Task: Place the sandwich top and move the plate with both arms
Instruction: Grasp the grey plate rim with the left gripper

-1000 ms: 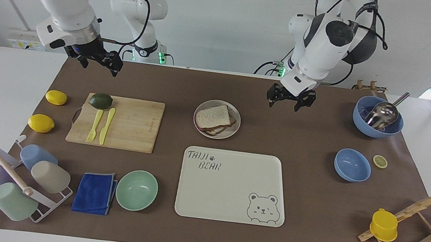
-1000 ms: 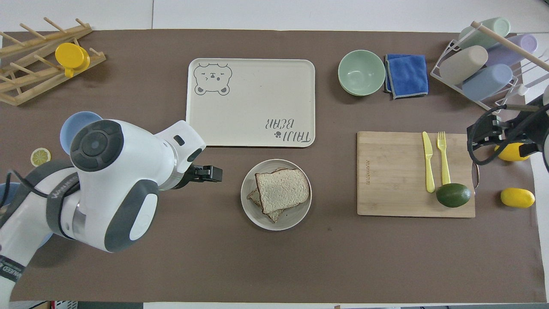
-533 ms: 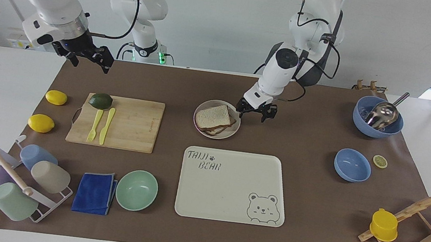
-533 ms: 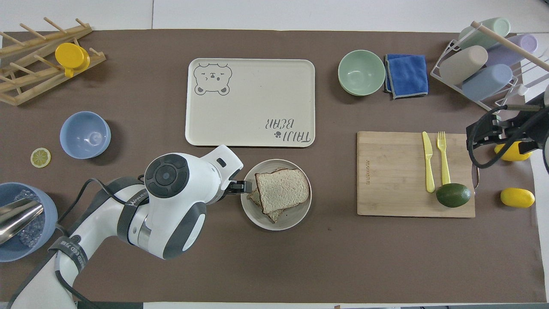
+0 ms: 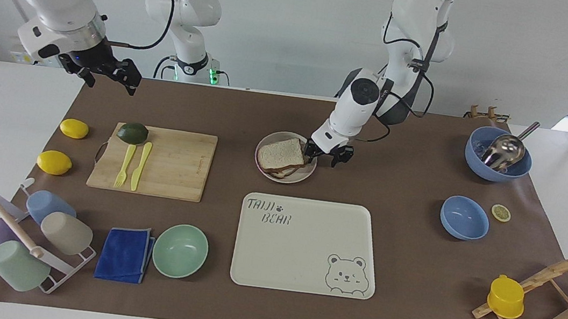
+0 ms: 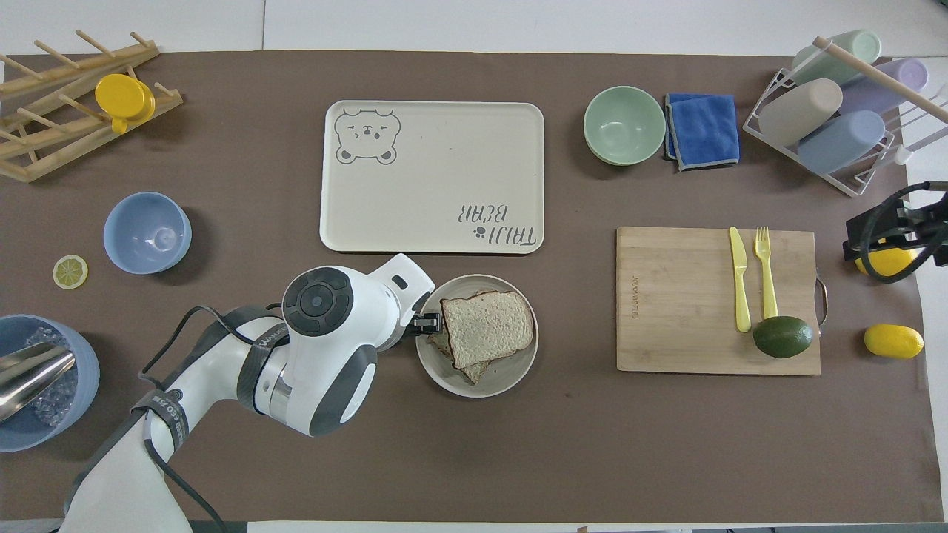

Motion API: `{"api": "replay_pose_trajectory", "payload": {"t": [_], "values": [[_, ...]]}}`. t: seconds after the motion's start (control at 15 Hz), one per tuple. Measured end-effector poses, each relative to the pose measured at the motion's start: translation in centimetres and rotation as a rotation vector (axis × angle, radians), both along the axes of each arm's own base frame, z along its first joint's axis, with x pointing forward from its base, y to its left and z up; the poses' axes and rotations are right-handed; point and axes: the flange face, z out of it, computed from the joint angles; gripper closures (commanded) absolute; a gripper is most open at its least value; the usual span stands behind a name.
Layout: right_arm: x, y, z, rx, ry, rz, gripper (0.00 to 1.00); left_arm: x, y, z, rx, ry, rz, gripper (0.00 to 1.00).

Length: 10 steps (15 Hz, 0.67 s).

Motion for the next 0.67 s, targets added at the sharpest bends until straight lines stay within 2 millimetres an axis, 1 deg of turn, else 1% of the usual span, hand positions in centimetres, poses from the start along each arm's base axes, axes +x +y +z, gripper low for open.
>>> {"api": "replay_pose_trajectory", "payload": {"t": [0.07, 0.13, 0.2, 0.33, 0.47, 0.53, 0.6, 0.67], "values": [[0.0, -0.6, 0.0, 0.003, 0.0, 0.005, 0.0, 0.0, 0.0, 0.0, -0.003, 0.003, 0.004, 0.46], [-0.1, -0.7, 0.0, 0.006, -0.001, 0.014, 0.0, 0.0, 0.0, 0.0, -0.005, 0.004, 0.007, 0.56], [0.1, -0.7, 0.1, 0.011, -0.013, 0.018, 0.0, 0.0, 0.0, 0.0, -0.006, 0.005, 0.008, 0.65], [0.7, -0.5, 0.5, 0.03, -0.064, 0.019, 0.0, -0.2, -0.3, 0.0, -0.008, 0.007, 0.006, 0.69], [0.8, -1.0, 0.6, 0.035, -0.077, 0.008, 0.0, -0.3, -0.5, 0.0, -0.009, 0.008, 0.002, 0.75], [0.7, -1.3, 0.6, 0.035, -0.077, 0.002, 0.0, -0.4, -0.6, -0.1, -0.01, 0.009, 0.002, 0.81], [0.7, -1.5, 0.6, 0.035, -0.078, -0.001, 0.0, -0.5, -0.6, -0.1, -0.011, 0.009, 0.001, 0.92], [0.7, -1.6, 0.6, 0.035, -0.078, -0.003, 0.0, -0.5, -0.7, -0.1, -0.012, 0.011, 0.003, 1.0]]}}
